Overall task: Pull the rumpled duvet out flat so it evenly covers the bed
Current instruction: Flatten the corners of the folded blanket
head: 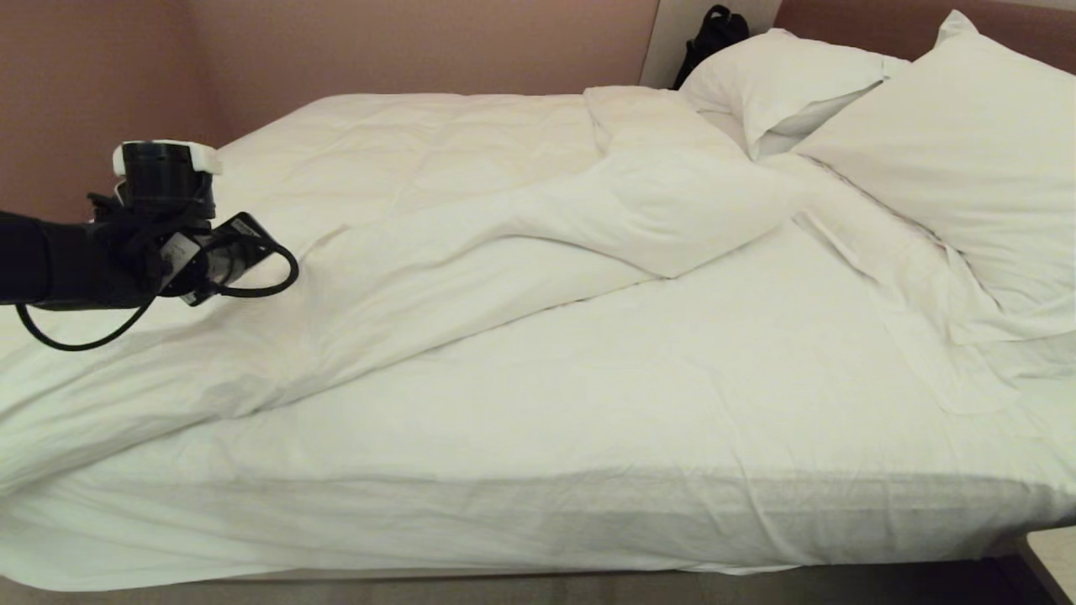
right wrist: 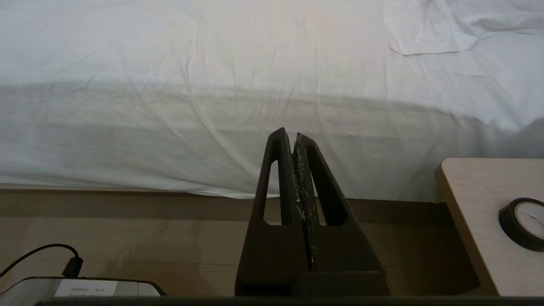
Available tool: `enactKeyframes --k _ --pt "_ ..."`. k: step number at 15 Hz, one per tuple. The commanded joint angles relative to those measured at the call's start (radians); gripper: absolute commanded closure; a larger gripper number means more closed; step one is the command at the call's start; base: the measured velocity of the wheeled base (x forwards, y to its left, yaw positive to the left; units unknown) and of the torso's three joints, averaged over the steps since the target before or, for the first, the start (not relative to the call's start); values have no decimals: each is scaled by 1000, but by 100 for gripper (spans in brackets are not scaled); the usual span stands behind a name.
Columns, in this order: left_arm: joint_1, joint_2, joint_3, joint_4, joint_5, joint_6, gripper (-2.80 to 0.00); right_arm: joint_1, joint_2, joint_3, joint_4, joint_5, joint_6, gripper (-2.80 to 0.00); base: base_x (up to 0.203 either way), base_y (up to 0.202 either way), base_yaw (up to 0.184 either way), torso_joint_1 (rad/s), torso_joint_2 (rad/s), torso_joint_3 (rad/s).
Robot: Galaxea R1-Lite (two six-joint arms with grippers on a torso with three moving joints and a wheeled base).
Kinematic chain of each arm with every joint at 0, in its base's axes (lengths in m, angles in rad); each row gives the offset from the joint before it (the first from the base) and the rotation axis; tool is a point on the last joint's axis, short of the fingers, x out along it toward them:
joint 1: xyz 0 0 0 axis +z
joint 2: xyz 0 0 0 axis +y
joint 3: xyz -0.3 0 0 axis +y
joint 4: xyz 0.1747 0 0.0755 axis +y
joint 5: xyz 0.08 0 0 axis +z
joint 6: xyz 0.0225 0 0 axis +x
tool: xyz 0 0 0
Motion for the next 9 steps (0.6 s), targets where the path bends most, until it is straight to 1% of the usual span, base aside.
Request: enactKeyframes --k 1,4,6,7,8,9 --pt "5 59 -19 -1 1 -5 0 0 1 0 0 0 0 0 0 0 0 0 0 0" --pt "4 68 -31 -1 1 -5 0 0 1 0 0 0 0 0 0 0 0 0 0 0" --pt "4 5 -25 17 -4 7 0 0 1 0 0 0 0 0 0 0 0 0 0 0" --pt "2 -18 -34 67 -11 40 0 0 1 0 0 0 0 0 0 0 0 0 0 0" --pt "-4 -24 -53 106 -22 100 0 0 1 0 0 0 0 0 0 0 0 0 0 0" --pt "-13 -22 -74 116 -49 163 0 0 1 0 0 0 0 0 0 0 0 0 0 0"
